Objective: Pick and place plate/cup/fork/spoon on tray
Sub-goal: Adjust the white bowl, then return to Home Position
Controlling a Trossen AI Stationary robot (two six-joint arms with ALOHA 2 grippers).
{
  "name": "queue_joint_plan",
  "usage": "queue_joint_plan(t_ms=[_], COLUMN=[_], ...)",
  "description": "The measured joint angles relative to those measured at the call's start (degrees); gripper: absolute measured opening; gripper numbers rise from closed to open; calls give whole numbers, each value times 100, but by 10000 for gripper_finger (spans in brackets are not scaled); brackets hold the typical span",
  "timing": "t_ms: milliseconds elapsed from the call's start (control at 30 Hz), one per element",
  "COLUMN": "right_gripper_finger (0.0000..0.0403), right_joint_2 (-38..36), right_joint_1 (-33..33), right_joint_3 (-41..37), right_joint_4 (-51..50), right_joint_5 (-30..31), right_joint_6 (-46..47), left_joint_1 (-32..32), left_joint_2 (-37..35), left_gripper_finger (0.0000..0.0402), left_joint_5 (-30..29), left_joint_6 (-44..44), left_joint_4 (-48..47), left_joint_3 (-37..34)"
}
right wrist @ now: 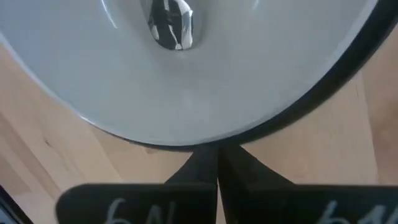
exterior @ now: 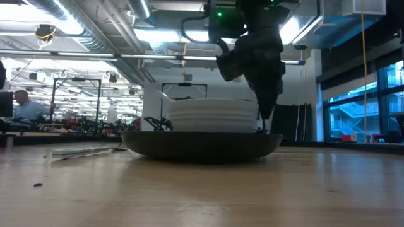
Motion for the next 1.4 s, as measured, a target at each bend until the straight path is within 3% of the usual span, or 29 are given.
queue_joint_plan(t_ms=[433, 733, 1067, 1400], right_gripper_finger=[0, 0, 0, 29], right_joint_2=[0, -212, -1515, -3210], right_joint_1=[2, 72, 136, 136], right_joint_3=[-2, 68, 1036, 2431], right_joint_4=[533, -377, -1010, -940], right_joint_5=[-199, 205, 412, 373], right_joint_6=[53, 234, 412, -612], left_joint_1=[0, 0, -2, -382], left_joint_2=[0, 0, 0, -131], left_gripper_finger=[14, 14, 14, 14], left_joint_5=[-2, -2, -1, 32], left_joint_6=[-11, -2, 1, 454], left_joint_4=[0, 0, 0, 1], left_joint_3=[0, 0, 0, 2])
